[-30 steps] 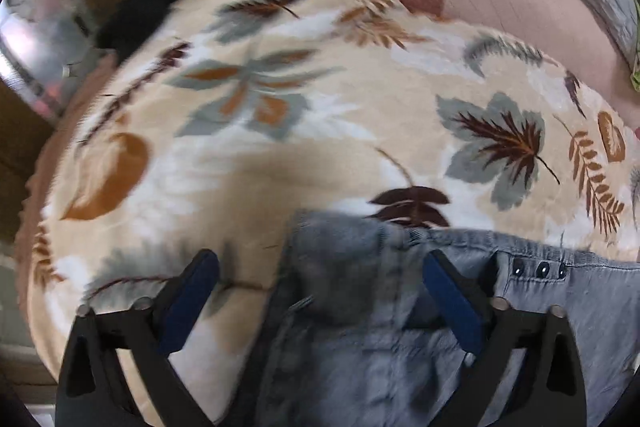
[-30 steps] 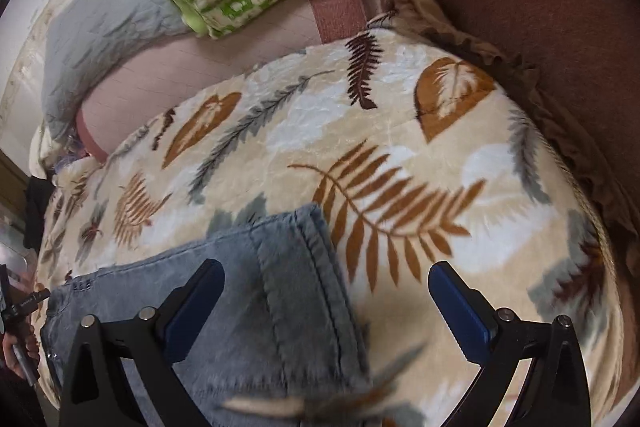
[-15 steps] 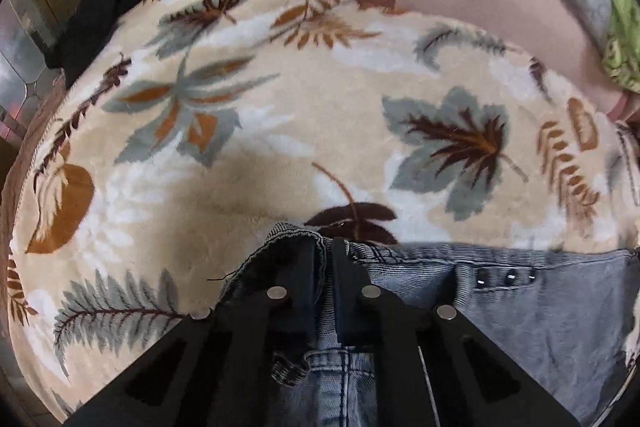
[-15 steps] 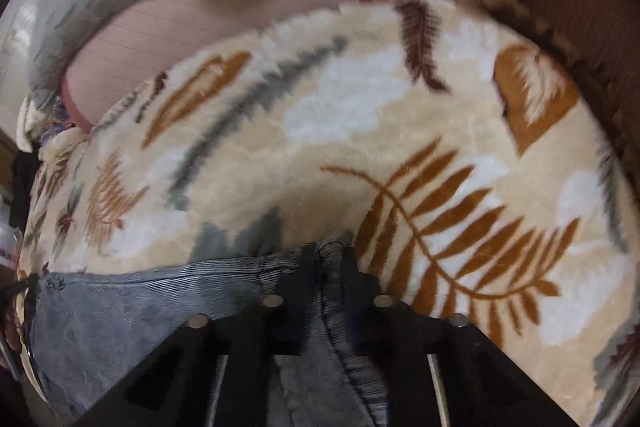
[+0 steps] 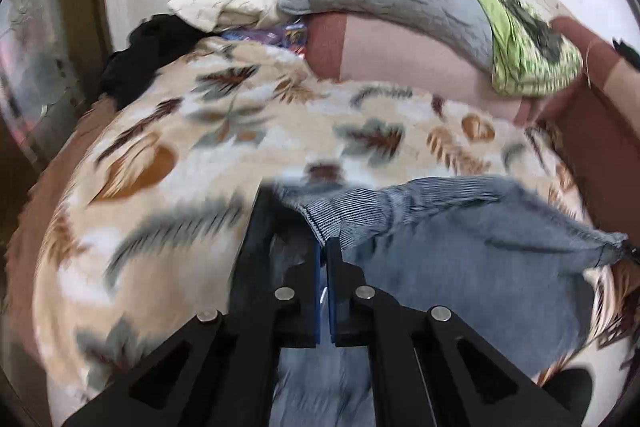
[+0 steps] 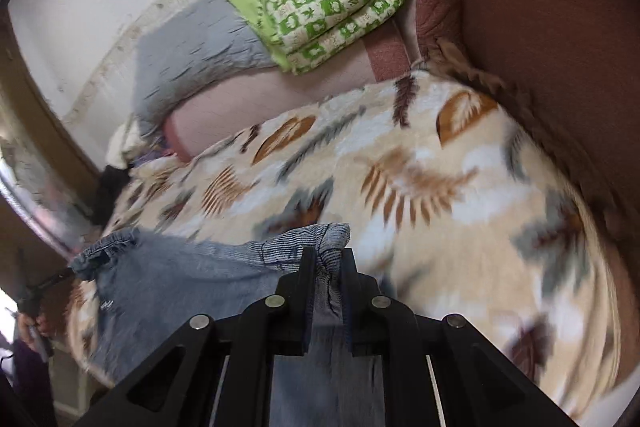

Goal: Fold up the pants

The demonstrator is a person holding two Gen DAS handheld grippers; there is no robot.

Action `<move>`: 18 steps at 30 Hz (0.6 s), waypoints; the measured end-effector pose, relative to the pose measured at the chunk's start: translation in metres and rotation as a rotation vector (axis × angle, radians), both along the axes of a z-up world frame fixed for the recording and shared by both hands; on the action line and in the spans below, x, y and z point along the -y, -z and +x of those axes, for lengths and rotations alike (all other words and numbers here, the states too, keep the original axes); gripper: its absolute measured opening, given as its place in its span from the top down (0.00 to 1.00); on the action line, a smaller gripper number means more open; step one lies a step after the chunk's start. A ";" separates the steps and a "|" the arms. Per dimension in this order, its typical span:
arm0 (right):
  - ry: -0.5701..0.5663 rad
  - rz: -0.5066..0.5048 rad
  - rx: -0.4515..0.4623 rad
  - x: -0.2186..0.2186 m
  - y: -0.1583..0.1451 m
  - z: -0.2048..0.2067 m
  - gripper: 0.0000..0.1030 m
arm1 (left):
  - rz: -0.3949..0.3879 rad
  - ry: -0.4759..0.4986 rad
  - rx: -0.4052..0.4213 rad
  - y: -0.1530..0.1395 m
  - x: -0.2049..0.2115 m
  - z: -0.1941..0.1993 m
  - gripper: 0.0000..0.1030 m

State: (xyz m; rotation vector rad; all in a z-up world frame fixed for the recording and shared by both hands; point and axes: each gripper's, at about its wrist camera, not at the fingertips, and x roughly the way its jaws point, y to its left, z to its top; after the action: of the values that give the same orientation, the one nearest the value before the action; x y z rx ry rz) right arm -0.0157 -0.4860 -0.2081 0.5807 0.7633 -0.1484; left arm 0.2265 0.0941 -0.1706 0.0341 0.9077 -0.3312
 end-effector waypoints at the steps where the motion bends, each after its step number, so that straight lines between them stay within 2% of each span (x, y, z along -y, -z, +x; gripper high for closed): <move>1: -0.007 0.001 -0.008 -0.006 0.004 -0.015 0.89 | 0.005 -0.003 -0.001 0.004 -0.007 -0.015 0.98; 5: -0.019 0.032 -0.066 -0.026 0.034 -0.069 0.89 | 0.039 -0.038 -0.052 0.035 -0.028 -0.060 0.98; 9: -0.012 0.046 -0.211 -0.033 0.079 -0.098 0.87 | -0.004 -0.077 -0.150 0.067 -0.047 -0.084 0.97; 10: -0.004 0.051 -0.252 -0.031 0.087 -0.098 0.83 | 0.000 -0.094 -0.167 0.073 -0.049 -0.086 0.97; 12: 0.014 0.051 -0.337 -0.029 0.100 -0.100 0.81 | 0.022 -0.129 -0.197 0.082 -0.056 -0.090 0.97; 13: 0.021 0.053 -0.349 -0.027 0.101 -0.103 0.81 | 0.031 -0.147 -0.202 0.083 -0.057 -0.091 0.97; 16: 0.039 0.066 -0.285 -0.023 0.089 -0.109 0.78 | 0.052 -0.215 -0.205 0.081 -0.070 -0.093 0.97; 18: 0.057 0.071 -0.236 -0.023 0.079 -0.109 0.63 | 0.039 -0.243 -0.183 0.071 -0.078 -0.095 0.97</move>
State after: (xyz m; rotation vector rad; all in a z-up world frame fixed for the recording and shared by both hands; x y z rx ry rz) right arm -0.1251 -0.4632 -0.2870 0.6597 0.9842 -0.2462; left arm 0.1317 0.1716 -0.2419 -0.0712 1.0872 -0.0913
